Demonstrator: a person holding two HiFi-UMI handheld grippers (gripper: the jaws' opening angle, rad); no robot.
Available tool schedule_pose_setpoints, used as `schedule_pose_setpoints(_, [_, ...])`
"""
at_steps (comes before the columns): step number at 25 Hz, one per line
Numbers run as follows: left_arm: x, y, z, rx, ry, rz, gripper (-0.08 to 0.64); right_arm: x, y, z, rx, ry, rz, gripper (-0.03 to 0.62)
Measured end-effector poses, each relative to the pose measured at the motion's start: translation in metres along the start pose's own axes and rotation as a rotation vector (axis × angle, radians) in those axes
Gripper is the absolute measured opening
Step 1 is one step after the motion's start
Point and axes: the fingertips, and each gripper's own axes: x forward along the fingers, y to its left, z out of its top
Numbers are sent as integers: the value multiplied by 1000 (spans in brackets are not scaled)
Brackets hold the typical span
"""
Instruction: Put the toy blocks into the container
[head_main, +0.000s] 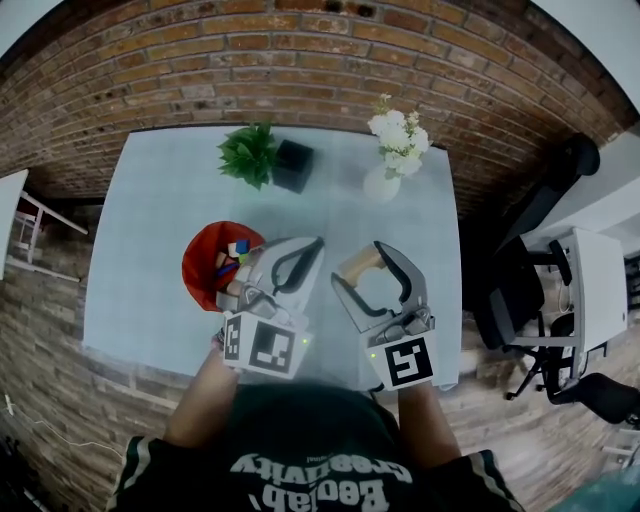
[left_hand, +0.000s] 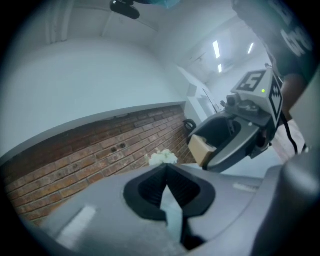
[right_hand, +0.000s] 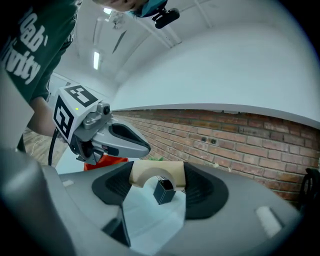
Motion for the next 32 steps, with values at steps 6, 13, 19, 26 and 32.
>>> schedule_pose_setpoints(6, [-35, 24, -21, -1, 49, 75, 5, 29, 36, 19, -31, -32, 95, 310])
schedule_pose_setpoints(13, [-93, 64, -57, -21, 133, 197, 5, 73, 100, 41, -42, -59, 248, 310])
schedule_pose_setpoints(19, [-140, 85, -82, -45, 189, 275, 5, 99, 151, 53, -49, -81, 348, 310])
schedule_pose_setpoints(26, [-156, 90, -96, -64, 198, 290, 5, 120, 174, 29, -55, 14, 383, 311])
schedule_pose_setpoints(32, [-163, 92, -103, -64, 204, 290, 5, 136, 196, 0, -46, 116, 458, 437])
